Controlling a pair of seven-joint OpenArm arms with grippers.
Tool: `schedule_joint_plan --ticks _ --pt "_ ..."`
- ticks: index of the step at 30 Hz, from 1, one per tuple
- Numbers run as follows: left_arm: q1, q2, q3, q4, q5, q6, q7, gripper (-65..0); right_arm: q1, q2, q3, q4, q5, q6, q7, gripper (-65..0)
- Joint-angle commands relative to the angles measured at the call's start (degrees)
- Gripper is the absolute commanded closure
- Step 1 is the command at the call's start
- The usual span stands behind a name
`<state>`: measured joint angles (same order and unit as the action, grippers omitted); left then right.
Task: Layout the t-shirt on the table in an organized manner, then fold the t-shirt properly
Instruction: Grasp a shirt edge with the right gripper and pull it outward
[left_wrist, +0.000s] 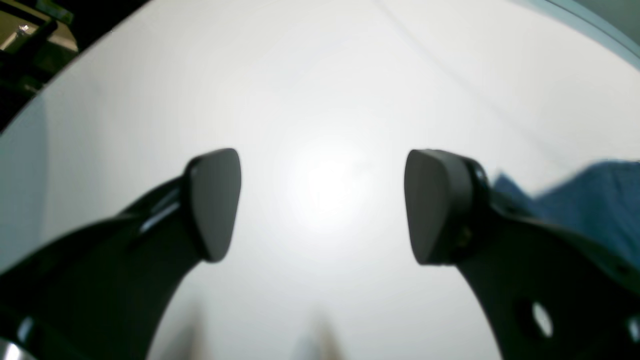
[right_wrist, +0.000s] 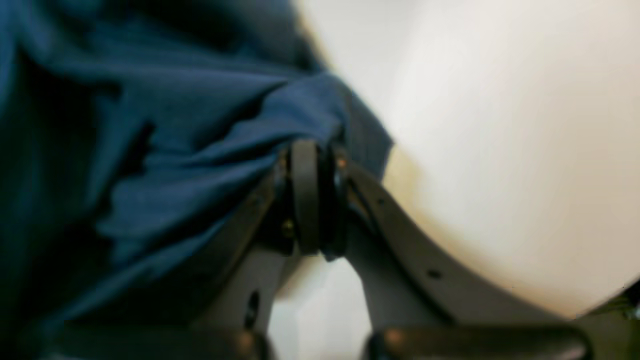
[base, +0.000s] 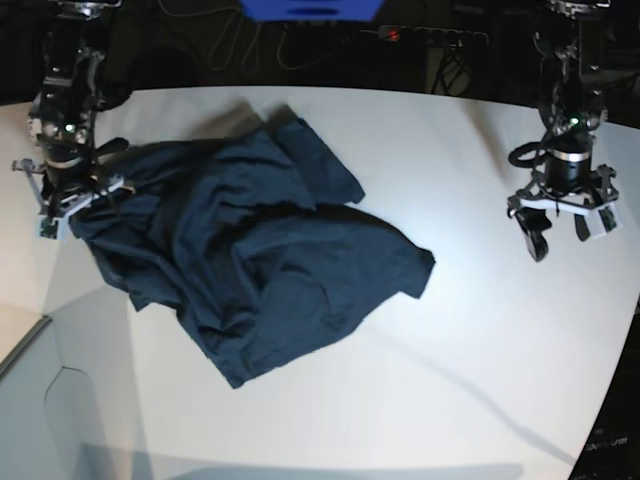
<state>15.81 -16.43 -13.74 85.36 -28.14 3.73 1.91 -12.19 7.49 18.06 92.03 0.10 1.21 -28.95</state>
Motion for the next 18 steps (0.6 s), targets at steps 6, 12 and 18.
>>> schedule_joint_plan --ticks 6,12,18 --pt "-3.0 -0.6 7.1 0.6 0.5 0.0 -1.6 -49.4 4.1 2.1 1.9 -2.1 -0.3 -0.4 -3.1 -1.7" --pt "-11.5 1.8 19.2 -6.5 0.6 0.2 -1.6 -49.4 3.9 1.8 1.9 -1.8 -0.3 8.0 -4.9 -11.0" --pt "-18.0 5.1 25.7 -19.8 0.6 0.2 -1.8 -49.5 2.2 1.8 2.0 -1.3 -0.3 8.3 -4.3 -15.7"
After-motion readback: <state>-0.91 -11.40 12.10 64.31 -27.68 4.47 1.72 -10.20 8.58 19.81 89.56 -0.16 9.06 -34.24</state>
